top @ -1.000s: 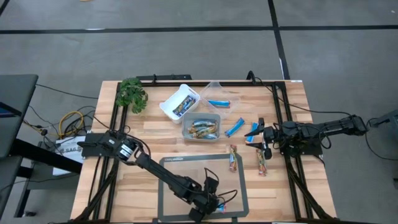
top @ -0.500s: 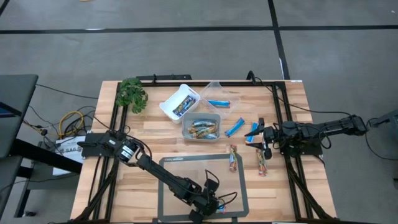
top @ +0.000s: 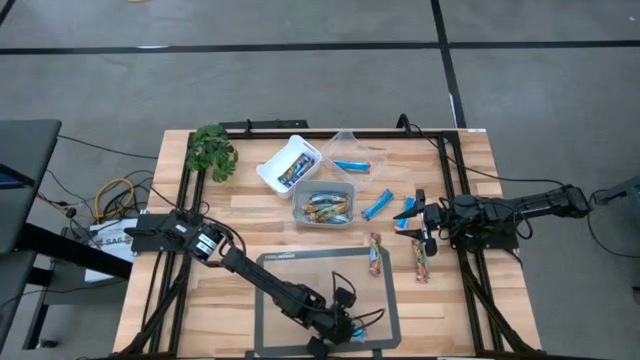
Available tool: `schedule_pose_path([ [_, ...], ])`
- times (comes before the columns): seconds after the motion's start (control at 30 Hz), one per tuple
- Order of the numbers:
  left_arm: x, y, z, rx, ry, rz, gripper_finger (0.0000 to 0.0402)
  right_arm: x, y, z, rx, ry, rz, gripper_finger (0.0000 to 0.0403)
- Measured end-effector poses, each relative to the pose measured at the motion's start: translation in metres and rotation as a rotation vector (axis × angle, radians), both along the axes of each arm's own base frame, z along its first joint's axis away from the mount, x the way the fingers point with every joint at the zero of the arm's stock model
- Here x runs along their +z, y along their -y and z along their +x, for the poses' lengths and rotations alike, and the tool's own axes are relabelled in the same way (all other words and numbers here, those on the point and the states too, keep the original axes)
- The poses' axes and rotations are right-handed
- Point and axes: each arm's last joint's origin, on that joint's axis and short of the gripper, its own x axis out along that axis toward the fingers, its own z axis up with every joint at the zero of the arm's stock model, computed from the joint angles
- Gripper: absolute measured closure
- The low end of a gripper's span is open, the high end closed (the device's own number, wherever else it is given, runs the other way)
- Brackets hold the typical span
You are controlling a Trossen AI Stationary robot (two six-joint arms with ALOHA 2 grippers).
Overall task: Pick and place Granola Bars by type
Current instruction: Put the red granola bar into the transparent bin
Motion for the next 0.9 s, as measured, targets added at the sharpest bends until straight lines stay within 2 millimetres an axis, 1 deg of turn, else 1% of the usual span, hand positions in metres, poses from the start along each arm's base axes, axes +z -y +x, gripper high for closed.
schedule_pose_path([
  [0.2, 0.002, -0.011, 0.009, -0.013, 0.041, 0.012, 0.0361, 0.0, 0.0, 0.0, 0.0, 0.0, 0.0, 0.0212],
  [0.3, 0.005, -0.022, 0.016, -0.023, 0.069, 0.032, 0.0369, 0.0, 0.0, 0.0, 0.0, 0.0, 0.0, 0.0212],
  [0.37, 0.011, -0.033, 0.022, -0.022, 0.094, 0.047, 0.0372, 0.0, 0.0, 0.0, 0.0, 0.0, 0.0, 0.0212],
  [0.47, 0.031, -0.052, 0.031, -0.006, 0.136, 0.071, 0.0372, 0.0, 0.0, 0.0, 0.0, -0.001, 0.0, 0.0212],
  [0.57, 0.053, -0.072, 0.035, 0.043, 0.163, 0.121, 0.0372, 0.0, 0.0, 0.0, 0.0, 0.0, 0.0, 0.0212],
  [0.7, 0.081, -0.098, 0.031, 0.133, 0.177, 0.217, 0.0372, 0.0, 0.0, 0.0, 0.0, -0.001, 0.0, 0.0212],
  [0.8, 0.109, -0.12, 0.025, 0.215, 0.194, 0.255, 0.0372, 0.0, 0.0, 0.0, 0.0, 0.0, 0.0, 0.0212],
  [0.9, 0.137, -0.145, 0.018, 0.292, 0.214, 0.253, 0.0372, 0.0, 0.0, 0.0, 0.0, -0.001, 0.0, 0.0212],
])
